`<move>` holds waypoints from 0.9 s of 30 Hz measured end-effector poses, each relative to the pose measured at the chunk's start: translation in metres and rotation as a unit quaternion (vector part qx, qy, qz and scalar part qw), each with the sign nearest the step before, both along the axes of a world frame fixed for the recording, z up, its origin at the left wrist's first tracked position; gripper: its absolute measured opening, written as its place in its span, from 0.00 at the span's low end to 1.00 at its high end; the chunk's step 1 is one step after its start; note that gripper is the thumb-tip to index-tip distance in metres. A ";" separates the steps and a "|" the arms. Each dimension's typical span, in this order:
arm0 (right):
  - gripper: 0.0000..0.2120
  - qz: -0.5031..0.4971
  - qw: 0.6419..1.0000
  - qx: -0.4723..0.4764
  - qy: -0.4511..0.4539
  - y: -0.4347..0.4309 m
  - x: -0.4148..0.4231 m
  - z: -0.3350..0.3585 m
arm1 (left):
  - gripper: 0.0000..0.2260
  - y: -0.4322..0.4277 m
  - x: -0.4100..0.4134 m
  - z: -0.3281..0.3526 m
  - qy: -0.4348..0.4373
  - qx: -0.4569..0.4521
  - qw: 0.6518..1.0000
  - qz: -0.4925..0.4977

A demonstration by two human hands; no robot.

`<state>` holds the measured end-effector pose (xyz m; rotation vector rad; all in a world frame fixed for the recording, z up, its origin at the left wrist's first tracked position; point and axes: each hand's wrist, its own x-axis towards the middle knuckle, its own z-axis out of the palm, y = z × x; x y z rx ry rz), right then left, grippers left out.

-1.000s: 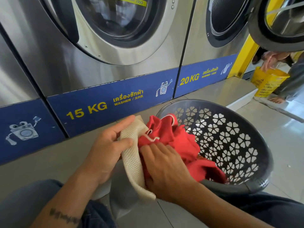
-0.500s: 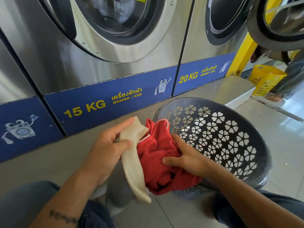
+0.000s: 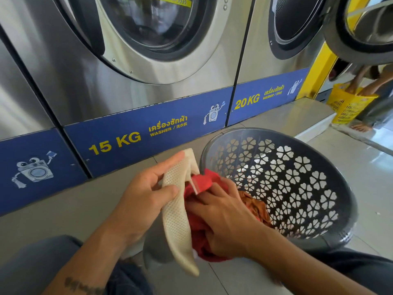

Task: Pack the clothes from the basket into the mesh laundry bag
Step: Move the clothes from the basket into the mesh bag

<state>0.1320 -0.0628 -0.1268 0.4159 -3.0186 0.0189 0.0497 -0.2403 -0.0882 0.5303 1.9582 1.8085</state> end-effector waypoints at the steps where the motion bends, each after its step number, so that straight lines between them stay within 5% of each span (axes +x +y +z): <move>1: 0.30 0.006 0.999 0.033 -0.023 0.001 -0.001 -0.006 | 0.28 0.001 0.001 -0.001 0.001 -0.007 1.000 -0.014; 4: 0.30 0.019 0.997 0.025 -0.068 0.006 -0.001 -0.005 | 0.28 0.003 0.001 -0.009 -0.006 -0.020 1.000 -0.004; 9: 0.41 -0.041 0.984 -0.163 -0.057 0.026 0.010 0.015 | 0.27 -0.003 -0.007 -0.013 -0.017 -0.010 0.999 0.039; 13: 0.54 -0.138 0.967 -0.133 -0.168 0.047 0.020 0.014 | 0.28 -0.002 -0.007 -0.016 -0.021 -0.031 0.999 0.037; 27: 0.20 -0.087 0.993 -0.082 -0.013 0.017 0.011 0.026 | 0.28 0.003 0.009 -0.023 0.000 -0.075 0.997 0.029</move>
